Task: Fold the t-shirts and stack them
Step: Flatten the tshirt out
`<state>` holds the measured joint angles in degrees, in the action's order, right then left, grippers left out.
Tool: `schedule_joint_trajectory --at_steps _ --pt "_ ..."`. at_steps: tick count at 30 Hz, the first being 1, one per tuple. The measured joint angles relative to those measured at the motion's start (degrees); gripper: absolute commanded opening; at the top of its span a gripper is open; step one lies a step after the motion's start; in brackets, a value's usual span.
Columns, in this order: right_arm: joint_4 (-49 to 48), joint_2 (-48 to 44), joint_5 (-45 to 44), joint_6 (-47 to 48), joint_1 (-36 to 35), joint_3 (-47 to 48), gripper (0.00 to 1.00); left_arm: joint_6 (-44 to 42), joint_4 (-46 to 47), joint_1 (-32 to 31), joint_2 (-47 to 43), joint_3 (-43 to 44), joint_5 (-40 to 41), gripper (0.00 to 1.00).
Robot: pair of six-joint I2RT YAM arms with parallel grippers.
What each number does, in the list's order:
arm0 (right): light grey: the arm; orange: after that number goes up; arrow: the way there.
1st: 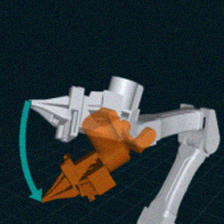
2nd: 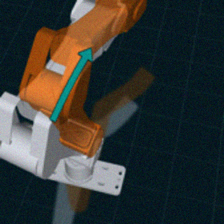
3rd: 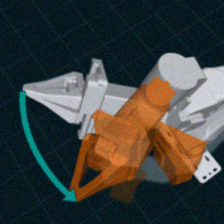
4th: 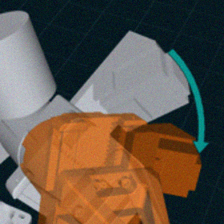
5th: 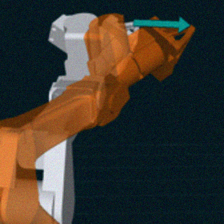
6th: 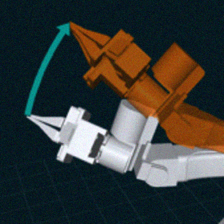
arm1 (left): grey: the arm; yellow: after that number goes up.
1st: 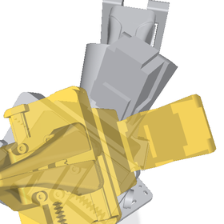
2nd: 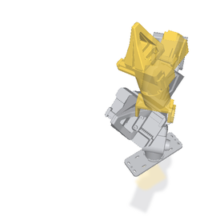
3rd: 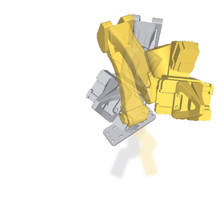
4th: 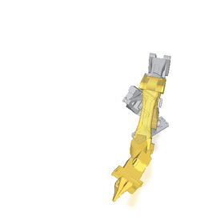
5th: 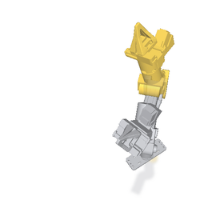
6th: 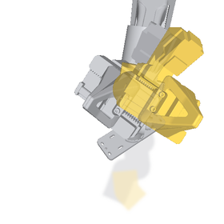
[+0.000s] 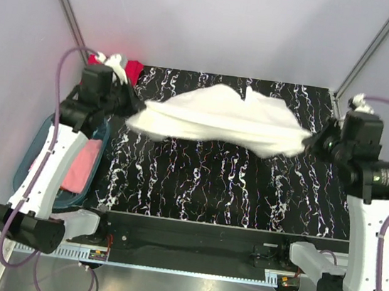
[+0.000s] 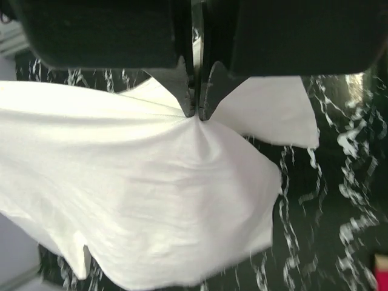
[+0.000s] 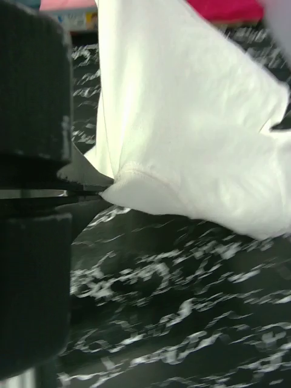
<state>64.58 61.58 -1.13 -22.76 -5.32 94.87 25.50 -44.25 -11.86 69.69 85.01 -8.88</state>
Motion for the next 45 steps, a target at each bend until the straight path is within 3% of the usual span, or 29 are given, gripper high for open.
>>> schedule_joint_trajectory --at_steps 2,6,9,12,21,26,30,32,33,34,37,40,42,45 --pt "2.5 -3.7 -1.3 -1.2 0.1 -7.1 0.00 0.1 1.0 -0.2 -2.3 -8.2 -1.7 0.07" --pt "6.6 -5.8 -3.7 -2.4 0.4 -16.7 0.00 0.5 2.2 -1.8 -1.2 -21.6 -5.8 0.35" --pt "7.0 -3.0 -5.2 -2.4 1.2 -20.9 0.00 1.2 2.6 -3.2 2.7 -26.9 -10.0 0.46" --pt "5.8 5.9 -6.6 -1.6 1.6 -21.0 0.00 0.9 3.3 -4.0 4.3 -27.5 -12.4 0.61" --pt "-3.3 33.5 -8.2 2.1 4.2 -15.5 0.06 -2.0 2.9 -2.9 6.7 -21.9 -11.1 0.61" --pt "-5.4 43.5 -7.5 3.6 7.1 -6.8 0.16 -3.7 2.3 -2.7 17.7 -17.9 -11.3 0.54" --pt "-6.2 42.1 -9.0 4.3 9.7 -11.5 0.22 -3.0 2.8 -5.1 27.9 -13.2 -10.4 0.55" --pt "-6.0 39.7 -9.2 4.3 11.1 -16.2 0.33 -1.6 2.9 -7.4 31.6 -11.0 -8.4 0.57" --pt "-6.0 38.2 -9.0 4.3 11.7 -18.9 0.48 -0.8 3.2 -8.4 32.9 -10.3 -7.2 0.61" --pt "-5.6 36.8 -8.7 4.1 12.3 -21.4 0.55 0.0 3.4 -9.4 33.8 -9.9 -5.9 0.63" --pt "-3.9 32.0 -8.2 4.4 13.8 -27.3 0.69 1.9 3.4 -11.1 35.4 -9.3 -2.1 0.65" --pt "-2.4 27.5 -7.3 5.2 13.9 -27.4 0.72 2.7 3.3 -11.3 36.7 -9.0 1.1 0.58" --pt "-1.9 24.0 -5.6 5.0 13.9 -25.3 0.80 2.9 3.4 -11.3 37.4 -8.9 2.0 0.57" --pt "-3.8 21.6 -1.0 4.5 13.7 -21.7 0.80 3.3 3.4 -11.4 38.2 -8.6 2.3 0.57"
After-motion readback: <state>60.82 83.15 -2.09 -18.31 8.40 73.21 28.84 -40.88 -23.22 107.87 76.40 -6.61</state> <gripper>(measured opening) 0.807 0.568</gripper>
